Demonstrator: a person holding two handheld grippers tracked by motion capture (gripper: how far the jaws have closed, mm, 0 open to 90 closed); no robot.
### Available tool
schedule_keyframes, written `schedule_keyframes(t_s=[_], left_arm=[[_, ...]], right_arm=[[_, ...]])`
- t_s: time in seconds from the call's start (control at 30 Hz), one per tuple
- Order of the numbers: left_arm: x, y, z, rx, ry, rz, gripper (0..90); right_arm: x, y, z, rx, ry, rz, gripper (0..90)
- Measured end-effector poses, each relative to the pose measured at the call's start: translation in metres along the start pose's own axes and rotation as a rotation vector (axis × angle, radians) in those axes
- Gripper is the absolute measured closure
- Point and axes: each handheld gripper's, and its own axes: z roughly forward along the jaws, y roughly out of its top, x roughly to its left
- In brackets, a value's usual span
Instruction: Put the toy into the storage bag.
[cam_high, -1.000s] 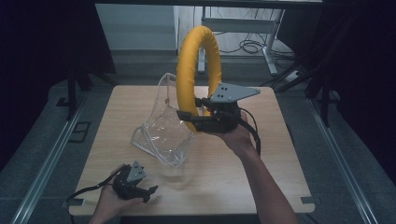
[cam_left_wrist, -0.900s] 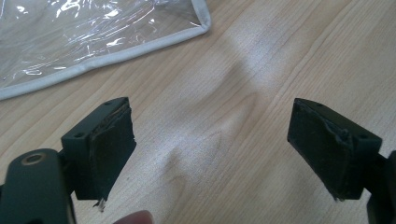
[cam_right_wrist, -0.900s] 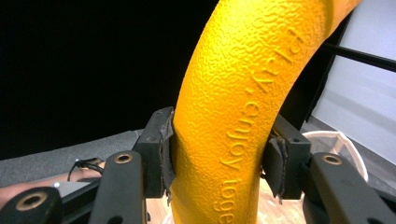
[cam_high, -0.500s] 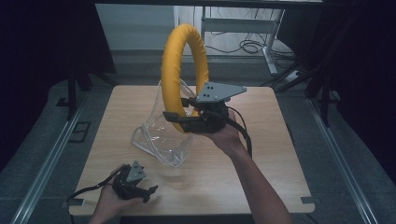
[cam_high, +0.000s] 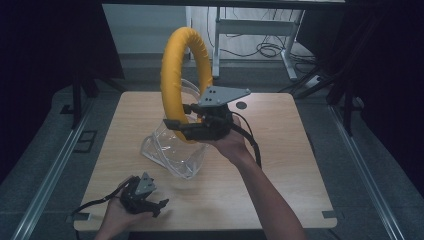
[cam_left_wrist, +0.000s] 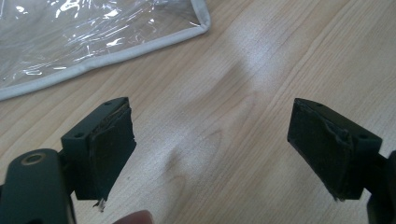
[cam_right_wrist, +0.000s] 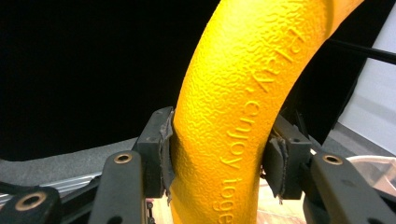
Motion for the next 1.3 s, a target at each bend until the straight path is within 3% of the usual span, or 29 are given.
schedule_keyframes(t_s=[0.7, 1.3], left_arm=[[-0.001, 0.0, -0.001, 0.002, 0.0, -0.006, 14.6], [-0.001, -0.001, 0.0, 0.007, -0.001, -0.002, 14.6]], right_arm=[[0.005, -0.001, 0.024, -0.006, 0.073, 0.009, 49.6], [0.0, -0.017, 0.039, -0.006, 0.117, 0.05, 49.6]])
